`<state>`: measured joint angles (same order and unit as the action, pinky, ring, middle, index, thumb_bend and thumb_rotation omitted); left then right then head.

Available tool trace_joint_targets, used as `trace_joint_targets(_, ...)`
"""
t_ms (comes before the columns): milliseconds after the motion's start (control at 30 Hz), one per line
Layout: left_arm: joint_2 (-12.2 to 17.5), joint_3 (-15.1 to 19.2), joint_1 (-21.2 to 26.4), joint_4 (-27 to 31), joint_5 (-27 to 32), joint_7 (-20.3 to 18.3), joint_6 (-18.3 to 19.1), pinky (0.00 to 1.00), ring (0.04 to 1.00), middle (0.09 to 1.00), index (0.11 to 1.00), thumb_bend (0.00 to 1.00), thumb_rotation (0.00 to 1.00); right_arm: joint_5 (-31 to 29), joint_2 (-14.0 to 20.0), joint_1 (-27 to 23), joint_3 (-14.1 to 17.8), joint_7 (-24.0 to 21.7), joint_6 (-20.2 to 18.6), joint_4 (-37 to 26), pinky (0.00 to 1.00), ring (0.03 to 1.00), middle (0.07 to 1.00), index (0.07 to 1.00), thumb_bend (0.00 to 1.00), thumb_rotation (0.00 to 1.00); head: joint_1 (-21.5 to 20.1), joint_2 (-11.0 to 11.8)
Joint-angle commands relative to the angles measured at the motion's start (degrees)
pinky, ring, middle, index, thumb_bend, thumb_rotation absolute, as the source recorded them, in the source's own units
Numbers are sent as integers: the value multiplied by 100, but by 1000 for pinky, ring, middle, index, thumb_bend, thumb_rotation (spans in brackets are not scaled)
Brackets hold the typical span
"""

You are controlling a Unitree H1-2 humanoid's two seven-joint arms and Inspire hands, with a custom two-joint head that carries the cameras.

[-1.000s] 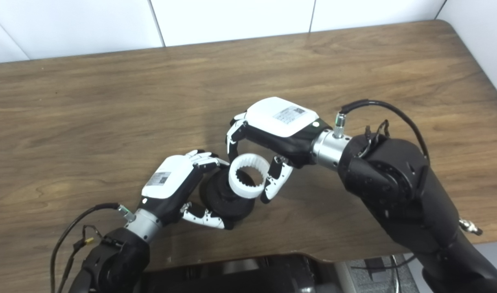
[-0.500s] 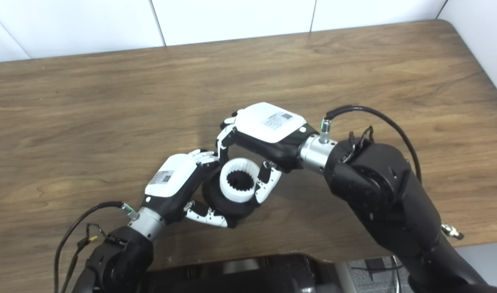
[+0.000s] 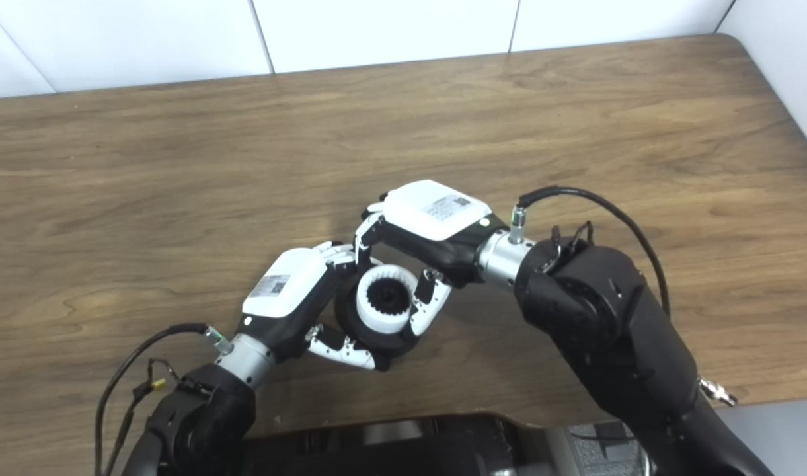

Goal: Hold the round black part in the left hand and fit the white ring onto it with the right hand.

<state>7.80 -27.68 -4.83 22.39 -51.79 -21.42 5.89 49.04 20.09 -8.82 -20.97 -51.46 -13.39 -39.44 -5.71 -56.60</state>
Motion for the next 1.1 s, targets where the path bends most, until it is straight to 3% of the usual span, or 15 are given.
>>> trace_joint_targets(0,-73,-45,113,121,-21,-93,28,929,869,769,480,523,58,21,-20,-135,46,215,191,-44,952,896,785,482,524,134,6,-5)
trace_joint_targets(367,-84,-39,119,151,-48,-116,37,928,869,773,480,524,57,34,-53,-65,31,325,377,147,947,887,774,482,525,134,-28,-6)
trace_joint_targets(567,-62,-35,113,88,-17,-12,-46,921,859,768,480,524,56,-11,-85,-72,115,360,279,188,944,886,776,492,524,148,-46,1)
trace_joint_targets(600,-60,-37,114,88,-20,-19,-39,919,859,768,480,523,57,-18,-89,-82,135,340,251,182,943,891,780,560,734,214,-46,1)
trace_joint_targets(633,-59,-38,114,96,-26,-44,-18,919,861,769,480,523,57,-14,-91,-96,151,307,220,169,946,895,784,602,848,263,-49,2)
trace_joint_targets(700,-51,-39,113,109,-27,-78,7,925,867,774,480,523,58,-17,-98,-125,187,235,145,124,957,906,797,653,964,344,-61,4)
trace_joint_targets(900,-37,-24,114,54,4,-43,-26,937,867,771,480,522,57,-185,-91,-329,335,106,6,-184,932,924,824,691,1000,443,-66,34)
trace_joint_targets(1067,-17,-31,131,-26,-21,12,-60,930,861,766,480,523,57,-370,-100,-648,568,-132,-324,-552,959,939,839,677,1000,454,-75,68)
